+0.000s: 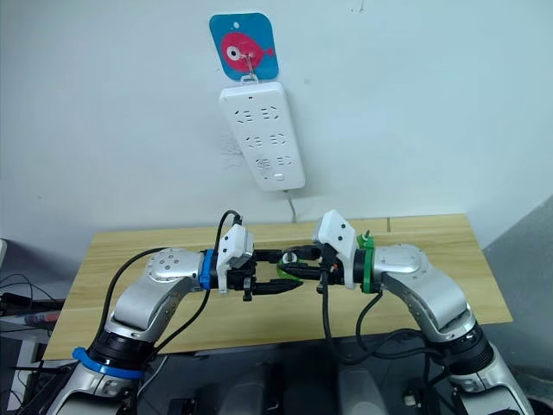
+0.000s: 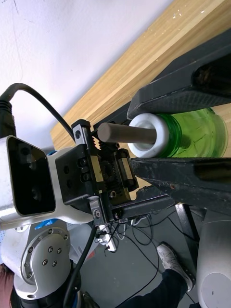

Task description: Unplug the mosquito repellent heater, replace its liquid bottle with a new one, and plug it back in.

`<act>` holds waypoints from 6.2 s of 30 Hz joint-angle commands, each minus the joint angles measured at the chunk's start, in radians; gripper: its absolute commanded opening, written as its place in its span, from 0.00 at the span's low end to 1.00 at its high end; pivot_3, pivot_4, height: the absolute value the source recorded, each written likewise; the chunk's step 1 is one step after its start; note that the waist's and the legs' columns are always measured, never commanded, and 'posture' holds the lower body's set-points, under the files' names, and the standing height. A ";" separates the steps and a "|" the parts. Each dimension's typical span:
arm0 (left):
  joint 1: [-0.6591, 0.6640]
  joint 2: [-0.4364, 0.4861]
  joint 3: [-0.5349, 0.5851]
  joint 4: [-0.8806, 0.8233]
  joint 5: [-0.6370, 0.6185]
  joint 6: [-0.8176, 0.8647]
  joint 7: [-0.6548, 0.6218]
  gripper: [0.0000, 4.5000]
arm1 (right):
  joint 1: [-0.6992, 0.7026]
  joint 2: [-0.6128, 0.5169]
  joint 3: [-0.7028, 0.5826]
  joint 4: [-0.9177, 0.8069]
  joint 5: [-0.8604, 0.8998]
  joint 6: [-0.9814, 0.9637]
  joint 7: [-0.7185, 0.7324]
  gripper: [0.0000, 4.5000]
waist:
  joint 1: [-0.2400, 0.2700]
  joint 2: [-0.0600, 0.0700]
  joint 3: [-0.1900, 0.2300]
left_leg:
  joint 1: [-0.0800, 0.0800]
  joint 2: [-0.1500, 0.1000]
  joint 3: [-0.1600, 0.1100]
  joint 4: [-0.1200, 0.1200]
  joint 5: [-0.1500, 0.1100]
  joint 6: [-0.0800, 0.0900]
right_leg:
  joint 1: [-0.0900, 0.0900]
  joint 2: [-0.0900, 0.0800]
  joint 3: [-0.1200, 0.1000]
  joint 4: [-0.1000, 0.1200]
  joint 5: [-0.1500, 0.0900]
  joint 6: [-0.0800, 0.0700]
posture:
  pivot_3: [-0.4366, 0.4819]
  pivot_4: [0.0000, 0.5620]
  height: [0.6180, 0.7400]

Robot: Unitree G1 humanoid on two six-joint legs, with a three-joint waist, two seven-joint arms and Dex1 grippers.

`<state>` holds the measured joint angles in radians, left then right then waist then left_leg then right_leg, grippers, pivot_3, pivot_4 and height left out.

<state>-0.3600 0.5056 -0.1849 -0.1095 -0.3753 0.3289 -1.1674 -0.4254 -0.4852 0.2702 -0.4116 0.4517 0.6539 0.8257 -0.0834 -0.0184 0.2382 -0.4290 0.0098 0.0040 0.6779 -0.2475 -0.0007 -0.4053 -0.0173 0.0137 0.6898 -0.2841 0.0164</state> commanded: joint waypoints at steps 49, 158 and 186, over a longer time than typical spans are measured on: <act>-0.091 -0.266 0.392 -0.078 -1.069 0.743 0.736 0.52 | 0.047 0.251 -0.383 -0.084 1.214 0.170 -0.934 0.18 | -0.006 0.000 0.000 | -0.001 0.000 0.000 0.001 0.000 0.000 | 0.000 0.001 0.002 0.001 -0.001 0.001 | 0.28 0.35 1.00; -0.228 0.124 0.216 -0.012 -0.591 0.729 0.037 0.52 | 0.143 -0.112 -0.644 -0.161 0.936 0.534 -0.344 0.66 | -0.005 0.002 0.004 | -0.003 0.000 0.000 -0.001 -0.001 0.001 | 0.000 0.002 0.002 -0.008 0.000 0.004 | 0.27 0.38 1.00; -0.242 0.138 0.211 -0.048 -0.656 0.803 0.015 0.52 | 0.183 -0.219 -0.509 -0.154 1.113 0.388 -0.439 0.66 | -0.004 0.001 0.004 | -0.003 0.000 0.000 -0.001 -0.001 0.001 | 0.000 0.003 0.002 -0.007 0.000 0.004 | 0.27 0.38 1.00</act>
<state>-0.5956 0.6318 0.0120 -0.1181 -1.0089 1.1290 -1.1281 -0.2436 -0.6993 -0.2335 -0.5459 1.5223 1.0688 0.3866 -0.0870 -0.0169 0.2417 -0.4323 0.0102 0.0043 0.6768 -0.2480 0.0002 -0.4057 -0.0146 0.0158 0.6827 -0.2840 0.0201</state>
